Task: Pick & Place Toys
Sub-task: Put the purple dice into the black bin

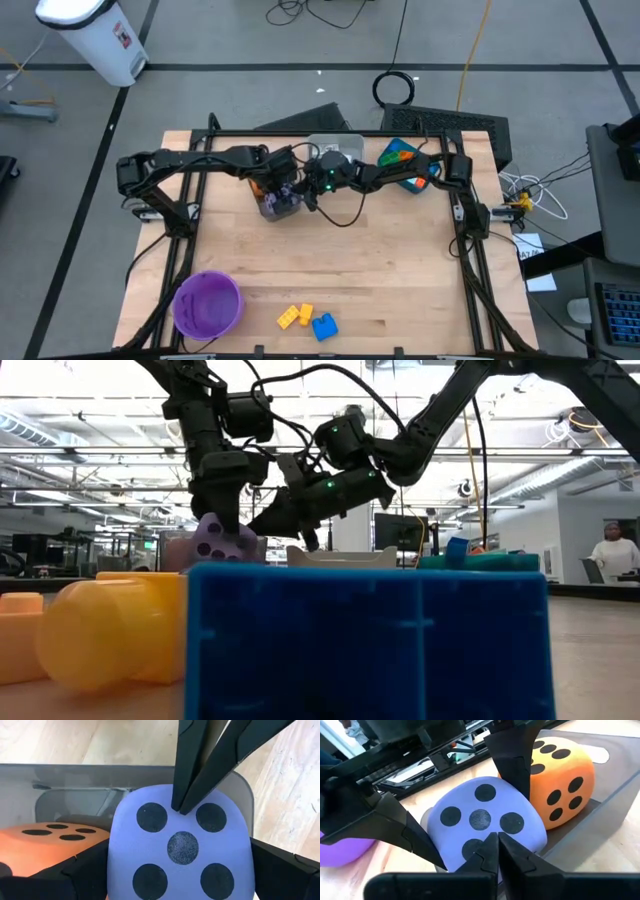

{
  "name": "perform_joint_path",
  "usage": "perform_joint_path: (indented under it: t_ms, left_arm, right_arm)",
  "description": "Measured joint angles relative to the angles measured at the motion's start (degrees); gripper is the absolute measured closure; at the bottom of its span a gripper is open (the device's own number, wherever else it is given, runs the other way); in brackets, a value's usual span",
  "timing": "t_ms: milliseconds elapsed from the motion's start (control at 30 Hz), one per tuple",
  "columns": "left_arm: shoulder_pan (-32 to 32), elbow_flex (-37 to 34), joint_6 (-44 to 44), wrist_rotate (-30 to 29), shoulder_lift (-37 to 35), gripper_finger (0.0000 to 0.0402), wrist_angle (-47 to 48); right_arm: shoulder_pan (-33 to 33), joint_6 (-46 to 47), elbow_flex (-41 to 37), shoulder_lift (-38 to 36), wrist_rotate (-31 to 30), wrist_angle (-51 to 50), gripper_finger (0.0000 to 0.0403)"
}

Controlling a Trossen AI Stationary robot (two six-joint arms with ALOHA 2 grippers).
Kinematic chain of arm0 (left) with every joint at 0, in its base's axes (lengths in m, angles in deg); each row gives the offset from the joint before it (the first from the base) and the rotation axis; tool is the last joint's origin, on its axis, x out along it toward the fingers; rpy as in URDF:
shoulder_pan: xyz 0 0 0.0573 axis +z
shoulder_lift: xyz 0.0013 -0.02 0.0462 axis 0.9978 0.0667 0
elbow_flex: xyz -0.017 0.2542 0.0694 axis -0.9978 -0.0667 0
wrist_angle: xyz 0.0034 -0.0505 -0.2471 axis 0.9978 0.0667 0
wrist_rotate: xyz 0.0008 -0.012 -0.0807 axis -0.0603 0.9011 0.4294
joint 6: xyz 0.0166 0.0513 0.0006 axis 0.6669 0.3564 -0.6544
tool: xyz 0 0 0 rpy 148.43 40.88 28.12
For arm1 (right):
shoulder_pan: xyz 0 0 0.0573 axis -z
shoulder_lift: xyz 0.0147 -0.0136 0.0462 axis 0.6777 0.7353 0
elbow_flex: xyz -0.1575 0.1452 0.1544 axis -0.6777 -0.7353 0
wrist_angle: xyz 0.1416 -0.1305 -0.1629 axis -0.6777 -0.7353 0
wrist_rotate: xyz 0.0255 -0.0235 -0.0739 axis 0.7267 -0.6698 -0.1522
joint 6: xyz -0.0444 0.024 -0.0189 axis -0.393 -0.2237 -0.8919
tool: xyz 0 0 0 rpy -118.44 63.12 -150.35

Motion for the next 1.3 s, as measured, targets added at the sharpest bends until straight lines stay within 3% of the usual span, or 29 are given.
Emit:
perform_joint_path:
  t_ms: [367,733,1300]
  left_arm:
    - [-1.3,0.2,2.5,-2.9,0.7,0.0011,-3.1]
    - [-2.9,0.3,3.4,-3.8,-0.2,0.0011,-1.9]
    - [-5.4,0.9,3.5,-2.5,-5.6,0.0011,0.0]
  right_arm:
    - [-1.7,0.2,-0.2,-2.3,3.2,3.5,0.0402]
    - [-1.3,-0.3,0.1,-1.2,8.5,-1.9,0.0402]
    - [0.6,-1.0,0.1,-1.3,8.7,-8.4,0.0403]
